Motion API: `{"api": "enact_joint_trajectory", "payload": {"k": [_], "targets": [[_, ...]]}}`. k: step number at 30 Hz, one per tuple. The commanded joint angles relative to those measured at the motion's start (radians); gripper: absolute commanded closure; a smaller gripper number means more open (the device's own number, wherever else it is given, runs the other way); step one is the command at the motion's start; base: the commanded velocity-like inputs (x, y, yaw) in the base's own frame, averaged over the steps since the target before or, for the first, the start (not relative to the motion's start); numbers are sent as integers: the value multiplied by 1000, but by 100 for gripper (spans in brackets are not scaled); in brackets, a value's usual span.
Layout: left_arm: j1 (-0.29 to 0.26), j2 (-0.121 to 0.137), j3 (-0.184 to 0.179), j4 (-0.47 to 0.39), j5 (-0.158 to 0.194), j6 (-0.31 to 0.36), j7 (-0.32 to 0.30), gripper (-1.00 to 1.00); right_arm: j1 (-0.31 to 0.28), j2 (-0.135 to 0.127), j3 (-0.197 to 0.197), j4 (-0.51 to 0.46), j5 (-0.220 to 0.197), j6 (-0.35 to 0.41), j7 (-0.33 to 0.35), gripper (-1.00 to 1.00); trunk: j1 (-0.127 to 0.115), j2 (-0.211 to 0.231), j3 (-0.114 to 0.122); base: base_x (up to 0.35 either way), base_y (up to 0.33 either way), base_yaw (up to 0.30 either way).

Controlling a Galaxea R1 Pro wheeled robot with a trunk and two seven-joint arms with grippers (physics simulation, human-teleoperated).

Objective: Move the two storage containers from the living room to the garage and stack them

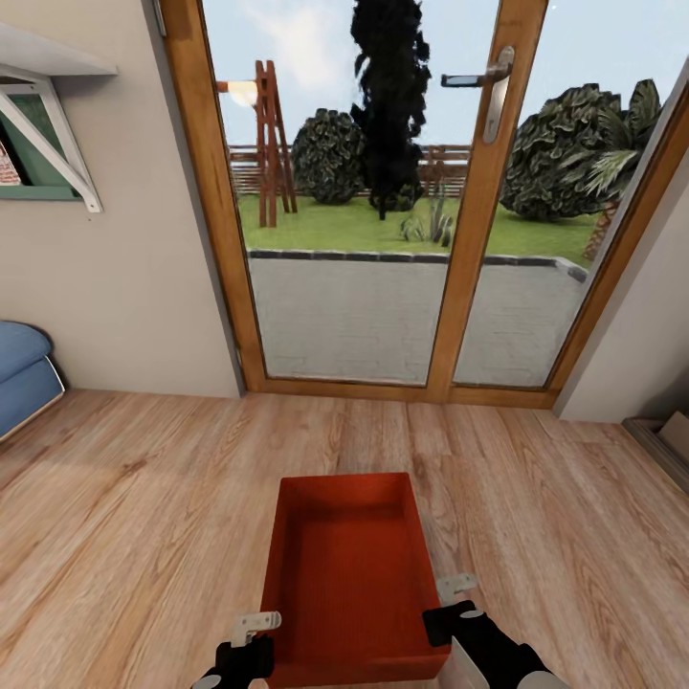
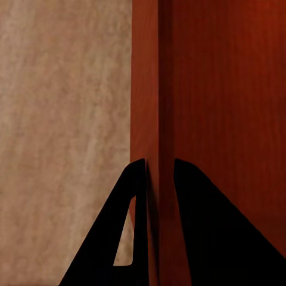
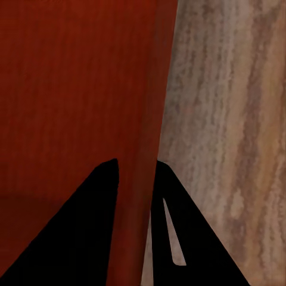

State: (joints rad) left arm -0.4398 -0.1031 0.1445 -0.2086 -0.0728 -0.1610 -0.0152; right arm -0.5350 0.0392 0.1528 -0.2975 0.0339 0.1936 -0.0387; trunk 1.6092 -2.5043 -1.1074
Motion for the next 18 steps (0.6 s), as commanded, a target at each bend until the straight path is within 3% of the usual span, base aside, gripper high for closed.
{"api": "enact_joint_trajectory", "payload": {"k": [1,18], "targets": [[0,0,23,0,-12,-3,6,100,0,-2,4,-2,18,8,-10,100,0,0,-1,0,0,0],[0,1,23,0,-12,-3,6,100,0,-2,5,-4,18,3,-8,100,-7,3,61,0,0,0]]}}
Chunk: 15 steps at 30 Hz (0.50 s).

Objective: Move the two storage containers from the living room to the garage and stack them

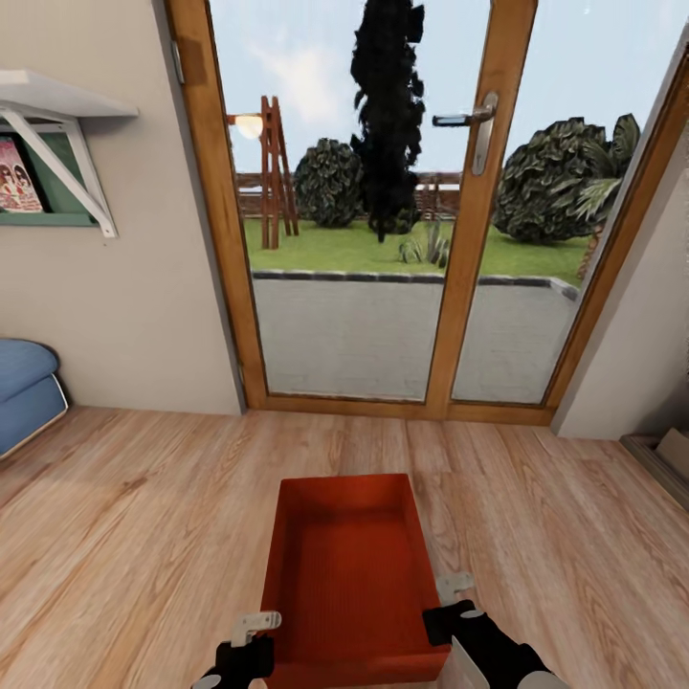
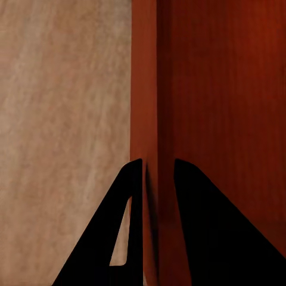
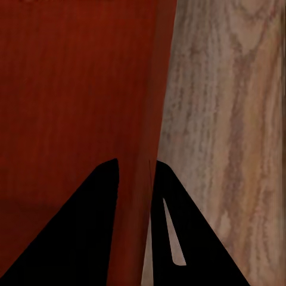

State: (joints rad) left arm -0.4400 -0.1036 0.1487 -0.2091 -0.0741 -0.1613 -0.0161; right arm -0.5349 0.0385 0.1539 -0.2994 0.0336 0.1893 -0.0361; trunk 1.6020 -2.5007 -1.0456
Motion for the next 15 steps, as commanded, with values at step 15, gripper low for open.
{"api": "enact_joint_trajectory", "payload": {"k": [15], "targets": [[0,3,18,2,-10,-3,7,100,3,-2,34,-9,19,-22,-10,100,-44,78,49,0,0,0]]}}
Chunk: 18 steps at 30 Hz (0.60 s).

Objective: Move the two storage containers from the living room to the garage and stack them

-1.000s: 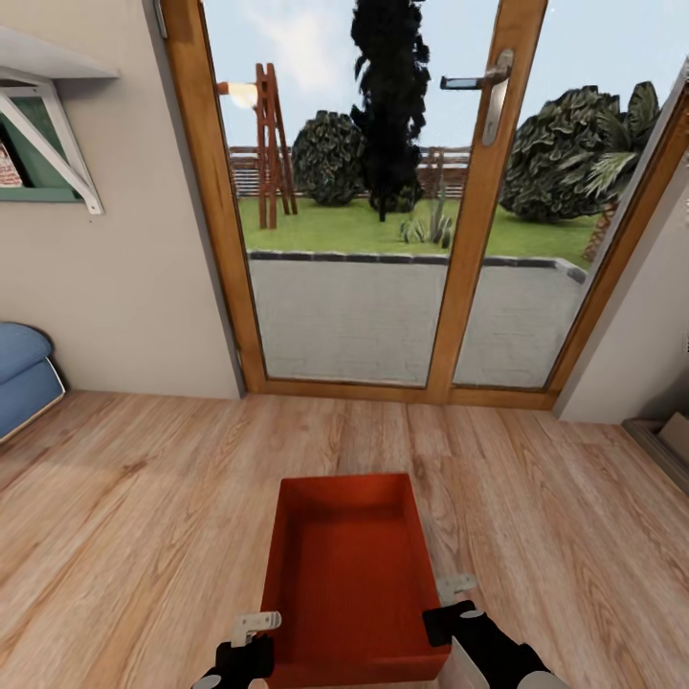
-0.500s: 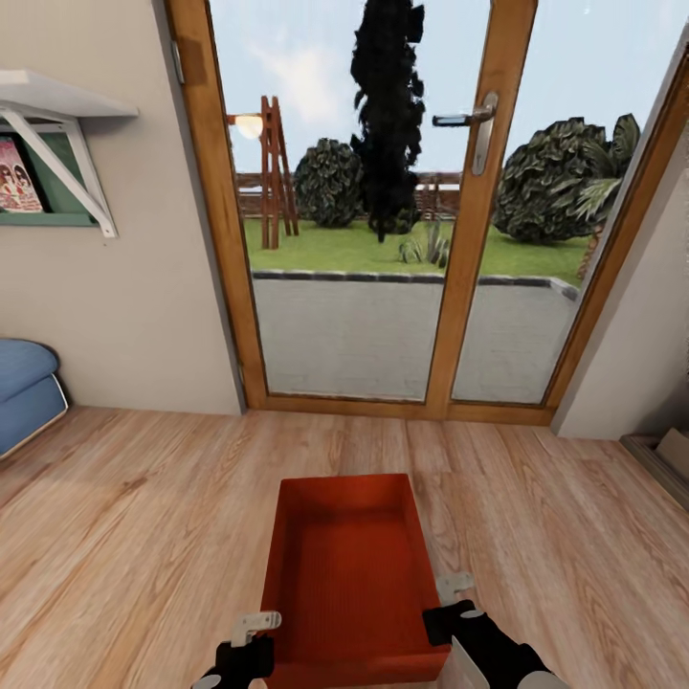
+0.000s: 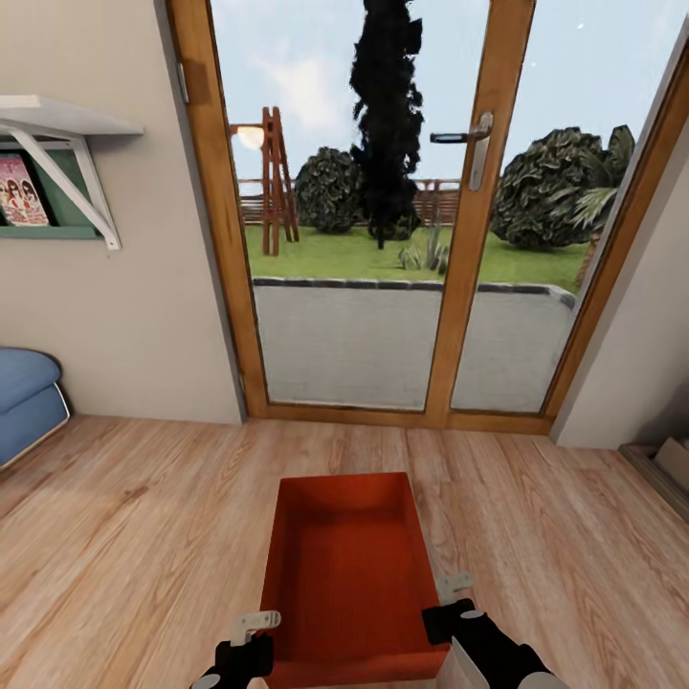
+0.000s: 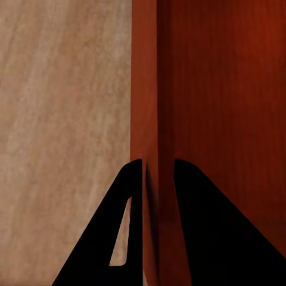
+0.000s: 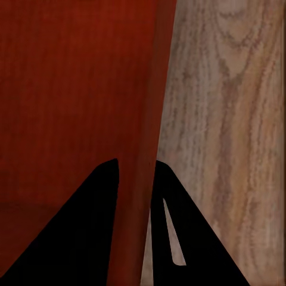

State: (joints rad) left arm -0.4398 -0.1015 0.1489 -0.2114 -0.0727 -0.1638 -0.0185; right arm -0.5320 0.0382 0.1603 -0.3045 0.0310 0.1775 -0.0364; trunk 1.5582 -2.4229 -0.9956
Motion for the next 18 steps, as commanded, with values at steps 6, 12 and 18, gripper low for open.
{"api": "enact_joint_trajectory", "payload": {"k": [6,12,18], "targets": [[0,2,18,4,-12,0,9,100,0,-1,28,-5,21,-11,-10,100,-23,42,18,0,0,0],[0,2,18,4,-12,0,9,100,0,-2,28,-6,21,-12,-10,100,-46,84,37,0,0,0],[0,1,18,4,-12,0,9,100,0,-3,28,-7,21,-12,-11,100,-69,126,56,0,0,0]]}}
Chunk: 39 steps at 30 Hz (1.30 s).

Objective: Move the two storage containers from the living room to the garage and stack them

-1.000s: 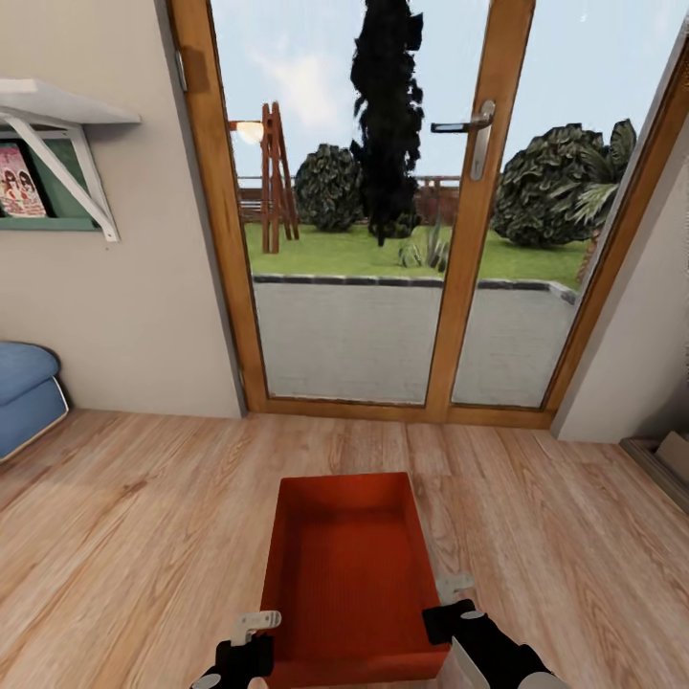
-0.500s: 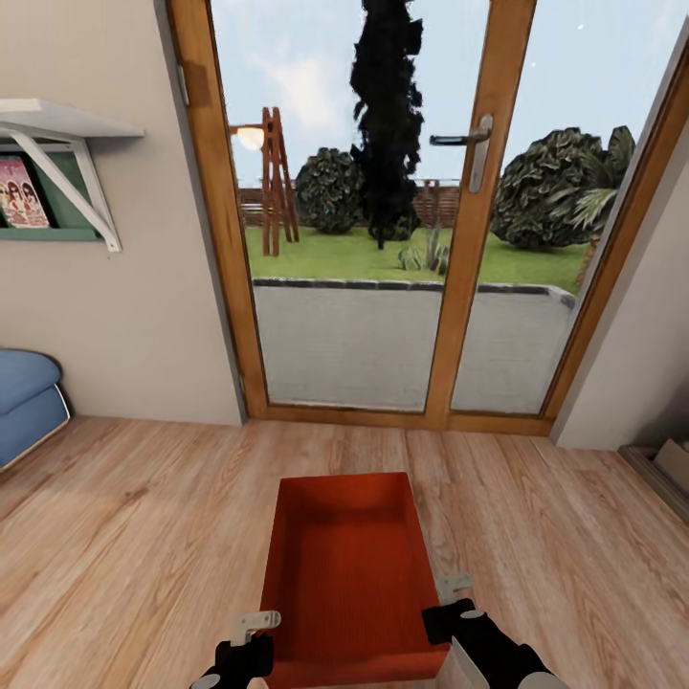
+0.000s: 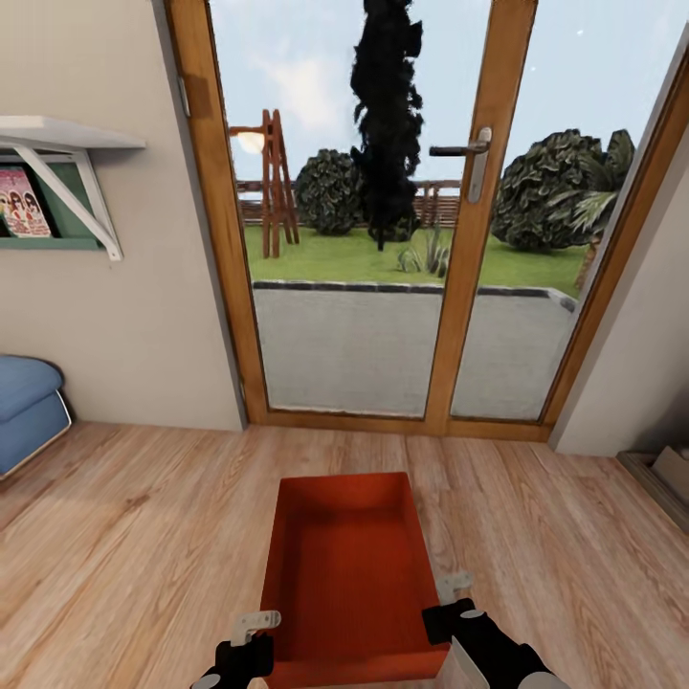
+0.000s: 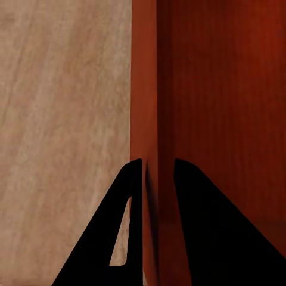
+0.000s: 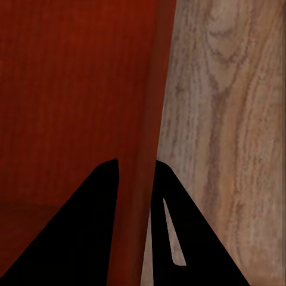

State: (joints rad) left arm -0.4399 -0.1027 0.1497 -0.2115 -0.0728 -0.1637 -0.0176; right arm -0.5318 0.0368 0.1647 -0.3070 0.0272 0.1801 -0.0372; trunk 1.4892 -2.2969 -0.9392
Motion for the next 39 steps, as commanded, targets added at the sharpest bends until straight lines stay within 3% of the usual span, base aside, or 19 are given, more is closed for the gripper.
{"api": "enact_joint_trajectory", "payload": {"k": [1,39], "targets": [[0,3,17,4,-12,0,8,100,0,-1,24,-4,25,-14,-10,100,-4,7,2,0,0,0],[0,3,16,6,-13,0,8,100,3,-3,21,-6,22,-16,-10,100,-150,273,121,0,0,0]]}}
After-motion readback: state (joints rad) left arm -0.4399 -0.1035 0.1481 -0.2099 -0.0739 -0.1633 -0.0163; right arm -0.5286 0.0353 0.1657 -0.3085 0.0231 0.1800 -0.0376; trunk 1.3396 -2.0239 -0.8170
